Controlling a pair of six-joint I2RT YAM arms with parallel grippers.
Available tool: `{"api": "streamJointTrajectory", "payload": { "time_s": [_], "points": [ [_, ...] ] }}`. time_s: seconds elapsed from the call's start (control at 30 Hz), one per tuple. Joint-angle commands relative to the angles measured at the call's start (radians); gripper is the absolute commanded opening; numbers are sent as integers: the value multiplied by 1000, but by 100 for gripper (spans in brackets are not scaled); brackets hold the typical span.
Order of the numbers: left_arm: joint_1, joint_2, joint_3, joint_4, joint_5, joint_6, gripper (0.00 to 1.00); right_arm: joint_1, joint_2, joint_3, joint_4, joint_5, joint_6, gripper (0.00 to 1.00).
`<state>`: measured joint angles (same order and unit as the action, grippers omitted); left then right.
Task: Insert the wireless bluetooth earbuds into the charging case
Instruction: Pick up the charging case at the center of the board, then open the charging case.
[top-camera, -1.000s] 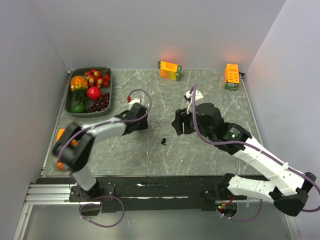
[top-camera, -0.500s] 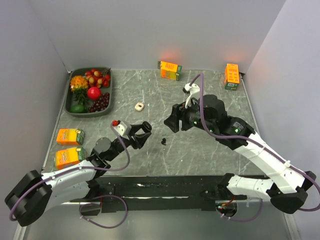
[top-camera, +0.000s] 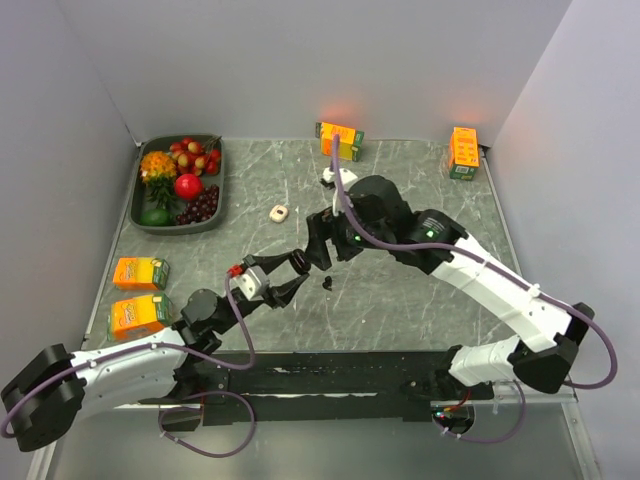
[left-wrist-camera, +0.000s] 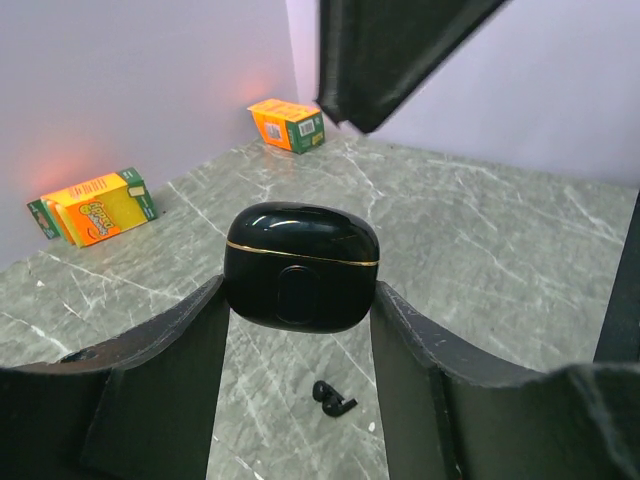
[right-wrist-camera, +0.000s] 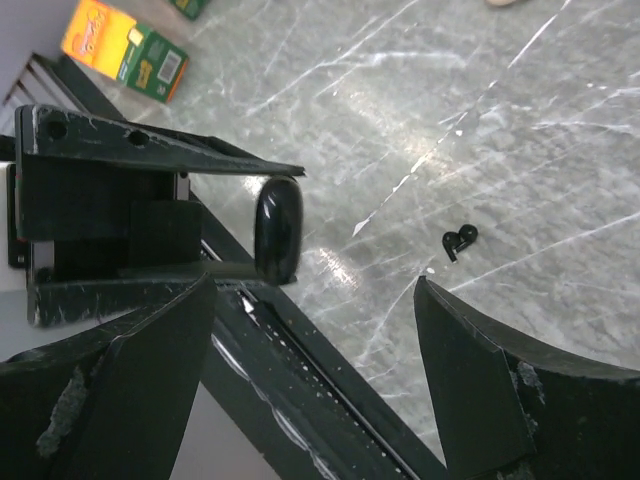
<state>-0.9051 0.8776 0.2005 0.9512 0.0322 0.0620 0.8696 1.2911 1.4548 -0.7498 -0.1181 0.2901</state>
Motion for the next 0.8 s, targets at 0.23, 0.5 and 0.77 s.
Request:
{"api": "streamJointTrajectory", "payload": {
  "time_s": [0.23,0.5,0.77],
  "points": [
    [-72,38,73,-43,-57,96,1,68,83,119,-49,80,-22,76],
    [-78,29,76,-34,-60,98,1,77,112,93,-57,78,-22,71],
    [-83,18,73,-32,-69,94,1,77,134,88,-63,71,-25,60]
  ]
}}
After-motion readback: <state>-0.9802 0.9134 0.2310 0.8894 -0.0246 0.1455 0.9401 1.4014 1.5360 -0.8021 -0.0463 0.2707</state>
